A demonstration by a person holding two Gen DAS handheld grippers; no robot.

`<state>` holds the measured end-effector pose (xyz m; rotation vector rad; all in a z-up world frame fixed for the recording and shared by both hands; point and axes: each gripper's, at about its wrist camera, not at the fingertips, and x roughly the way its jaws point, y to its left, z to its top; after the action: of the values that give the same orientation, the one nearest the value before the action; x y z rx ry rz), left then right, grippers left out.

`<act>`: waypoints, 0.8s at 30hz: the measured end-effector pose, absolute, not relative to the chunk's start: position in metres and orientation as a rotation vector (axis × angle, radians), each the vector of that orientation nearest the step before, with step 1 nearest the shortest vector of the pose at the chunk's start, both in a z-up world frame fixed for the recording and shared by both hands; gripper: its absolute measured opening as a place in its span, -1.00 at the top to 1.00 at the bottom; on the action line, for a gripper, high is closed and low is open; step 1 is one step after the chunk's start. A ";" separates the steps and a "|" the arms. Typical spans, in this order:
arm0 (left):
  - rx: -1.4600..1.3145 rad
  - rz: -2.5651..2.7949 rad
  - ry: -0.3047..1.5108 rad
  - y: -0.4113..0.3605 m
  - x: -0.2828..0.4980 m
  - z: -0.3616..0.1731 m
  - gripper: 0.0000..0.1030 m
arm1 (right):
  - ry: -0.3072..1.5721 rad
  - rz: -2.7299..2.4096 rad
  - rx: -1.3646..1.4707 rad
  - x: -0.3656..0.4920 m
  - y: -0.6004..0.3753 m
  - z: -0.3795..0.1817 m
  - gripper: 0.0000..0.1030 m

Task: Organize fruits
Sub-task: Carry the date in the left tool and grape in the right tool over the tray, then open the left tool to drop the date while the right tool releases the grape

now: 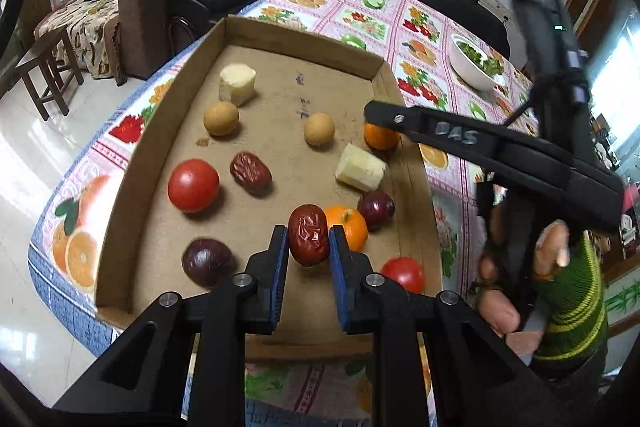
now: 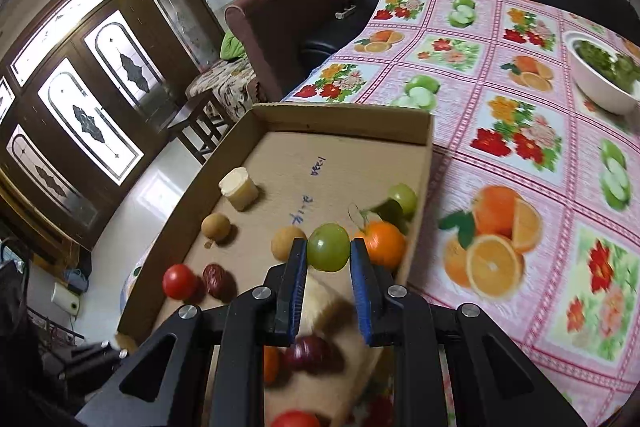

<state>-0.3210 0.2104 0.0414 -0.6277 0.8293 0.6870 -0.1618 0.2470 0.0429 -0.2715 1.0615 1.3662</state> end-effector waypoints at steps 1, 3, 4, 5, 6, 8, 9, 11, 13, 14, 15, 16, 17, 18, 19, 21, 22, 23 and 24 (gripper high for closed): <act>-0.626 0.689 0.827 0.212 -0.321 0.042 0.65 | 1.063 1.361 -0.281 -0.162 0.253 0.041 0.58; -0.627 0.693 0.822 0.218 -0.317 0.044 0.65 | 1.066 1.352 -0.292 -0.161 0.262 0.037 0.58; -0.622 0.698 0.819 0.221 -0.314 0.045 0.65 | 1.067 1.348 -0.298 -0.160 0.268 0.035 0.58; -0.616 0.703 0.821 0.224 -0.311 0.045 0.65 | 1.065 1.346 -0.297 -0.159 0.271 0.035 0.58; -0.617 0.705 0.825 0.228 -0.307 0.044 0.65 | 1.061 1.344 -0.300 -0.158 0.274 0.035 0.58; -0.613 0.705 0.830 0.234 -0.300 0.043 0.65 | 1.053 1.343 -0.309 -0.158 0.281 0.036 0.58; -0.610 0.711 0.834 0.236 -0.296 0.042 0.65 | 1.053 1.344 -0.311 -0.158 0.283 0.036 0.58; -0.610 0.710 0.843 0.241 -0.291 0.039 0.65 | 1.051 1.346 -0.318 -0.157 0.290 0.035 0.58; -0.610 0.715 0.853 0.245 -0.287 0.036 0.65 | 1.052 1.349 -0.324 -0.156 0.296 0.034 0.58; -0.611 0.714 0.861 0.246 -0.284 0.034 0.65 | 1.054 1.349 -0.327 -0.155 0.298 0.033 0.58; -0.615 0.715 0.871 0.248 -0.282 0.031 0.65 | 1.057 1.349 -0.332 -0.154 0.301 0.032 0.58; -0.617 0.716 0.876 0.249 -0.281 0.029 0.65 | 1.062 1.352 -0.339 -0.153 0.304 0.030 0.58; -0.618 0.716 0.884 0.250 -0.280 0.027 0.65 | 1.066 1.355 -0.344 -0.153 0.306 0.028 0.58; -0.619 0.715 0.892 0.250 -0.279 0.025 0.65 | 1.069 1.358 -0.350 -0.153 0.308 0.027 0.58; -0.621 0.715 0.897 0.250 -0.278 0.024 0.65 | 1.076 1.361 -0.356 -0.153 0.310 0.024 0.58; -0.621 0.714 0.908 0.249 -0.276 0.021 0.65 | 1.091 1.371 -0.358 -0.152 0.312 0.021 0.58; -0.621 0.714 0.911 0.249 -0.276 0.020 0.65 | 1.093 1.374 -0.360 -0.152 0.313 0.020 0.58; -0.621 0.714 0.915 0.248 -0.275 0.019 0.65 | 1.092 1.376 -0.362 -0.152 0.312 0.020 0.58; -0.622 0.714 0.920 0.248 -0.275 0.018 0.65 | 1.093 1.378 -0.366 -0.153 0.313 0.020 0.58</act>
<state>-0.2746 0.2479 0.0177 -0.6216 0.9200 0.7139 -0.1529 0.3126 0.0202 -0.3658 1.0931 1.3784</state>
